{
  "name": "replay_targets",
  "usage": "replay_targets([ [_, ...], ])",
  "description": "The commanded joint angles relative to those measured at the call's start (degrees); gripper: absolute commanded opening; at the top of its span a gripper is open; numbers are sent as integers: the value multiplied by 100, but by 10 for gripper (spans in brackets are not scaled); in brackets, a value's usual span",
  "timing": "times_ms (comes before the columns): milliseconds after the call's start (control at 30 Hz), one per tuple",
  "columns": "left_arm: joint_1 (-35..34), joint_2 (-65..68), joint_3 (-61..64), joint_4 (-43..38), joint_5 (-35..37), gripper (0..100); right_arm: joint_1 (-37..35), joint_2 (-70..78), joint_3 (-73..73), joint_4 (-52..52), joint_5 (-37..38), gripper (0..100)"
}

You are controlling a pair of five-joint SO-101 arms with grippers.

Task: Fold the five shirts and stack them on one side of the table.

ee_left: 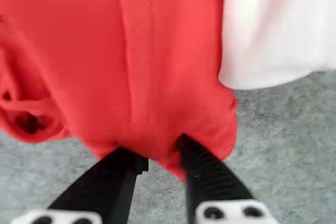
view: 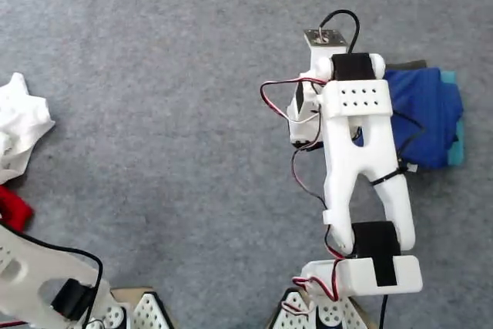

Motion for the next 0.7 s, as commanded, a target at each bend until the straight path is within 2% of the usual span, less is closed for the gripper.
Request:
replay_targets([
  [0, 84, -343, -497, 246, 123, 30, -44, -242, -4, 53, -53, 15],
  [200, 927, -818, -1156, 958, 158, 30, -26, -251, -4, 62, -53, 15],
  [400, 2457, -2778, -629, 1160, 229, 30, -35, -251, -31, 62, -53, 15],
  [533, 4163, -4440, 488, 1125, 255, 30, -18, -251, -31, 62, -18, 15],
  [667, 6413, -5899, 1473, 1108, 246, 30, -9, -251, -40, 62, -18, 15],
])
